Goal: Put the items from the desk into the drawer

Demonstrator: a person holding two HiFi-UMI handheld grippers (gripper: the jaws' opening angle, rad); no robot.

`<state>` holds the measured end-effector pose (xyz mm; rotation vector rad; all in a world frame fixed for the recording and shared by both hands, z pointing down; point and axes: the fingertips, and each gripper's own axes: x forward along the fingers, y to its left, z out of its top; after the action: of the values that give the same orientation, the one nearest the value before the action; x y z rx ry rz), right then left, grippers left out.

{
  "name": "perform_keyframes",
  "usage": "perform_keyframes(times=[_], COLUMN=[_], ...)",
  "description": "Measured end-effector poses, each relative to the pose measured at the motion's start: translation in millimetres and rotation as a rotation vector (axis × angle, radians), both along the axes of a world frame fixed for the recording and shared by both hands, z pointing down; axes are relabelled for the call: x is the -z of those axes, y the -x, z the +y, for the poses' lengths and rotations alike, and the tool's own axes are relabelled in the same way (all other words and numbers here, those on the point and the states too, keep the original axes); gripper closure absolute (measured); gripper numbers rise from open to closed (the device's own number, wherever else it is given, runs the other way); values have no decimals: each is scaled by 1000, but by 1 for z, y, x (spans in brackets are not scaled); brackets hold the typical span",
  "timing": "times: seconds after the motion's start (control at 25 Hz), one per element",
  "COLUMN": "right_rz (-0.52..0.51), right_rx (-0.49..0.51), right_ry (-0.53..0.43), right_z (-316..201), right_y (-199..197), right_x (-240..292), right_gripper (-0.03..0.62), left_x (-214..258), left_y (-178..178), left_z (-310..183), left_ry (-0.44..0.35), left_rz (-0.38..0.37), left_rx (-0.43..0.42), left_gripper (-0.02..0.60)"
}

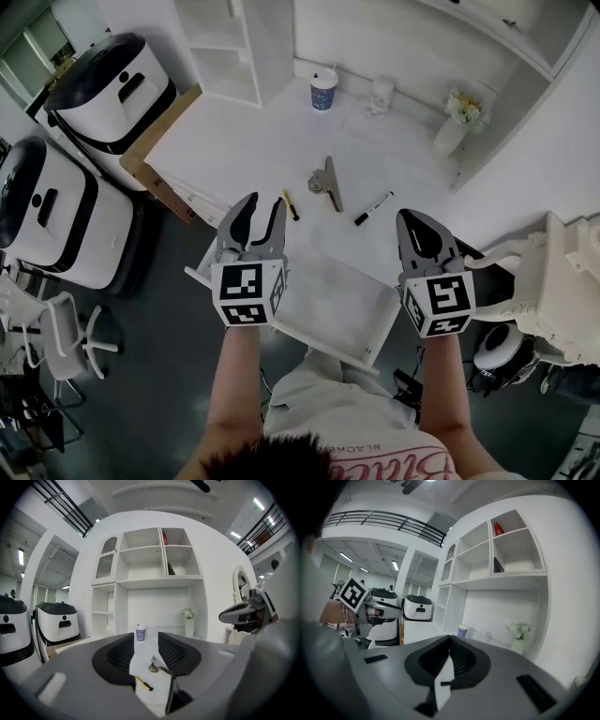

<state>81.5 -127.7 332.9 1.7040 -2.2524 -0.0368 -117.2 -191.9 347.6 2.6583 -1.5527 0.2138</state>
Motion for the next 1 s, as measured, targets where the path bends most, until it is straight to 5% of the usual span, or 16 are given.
perform_keyframes(times=[1.0], right_rz=[-41], right_rx=[100], right_ry=[255], right_z=[-65], right_y=[-45], right_x=[-121], right_gripper=[586], left_x=[-171], left_y=[-38], left_z=[-63], left_ry=[449], left_rz=[-133], left_rx=[181], left_gripper=[435])
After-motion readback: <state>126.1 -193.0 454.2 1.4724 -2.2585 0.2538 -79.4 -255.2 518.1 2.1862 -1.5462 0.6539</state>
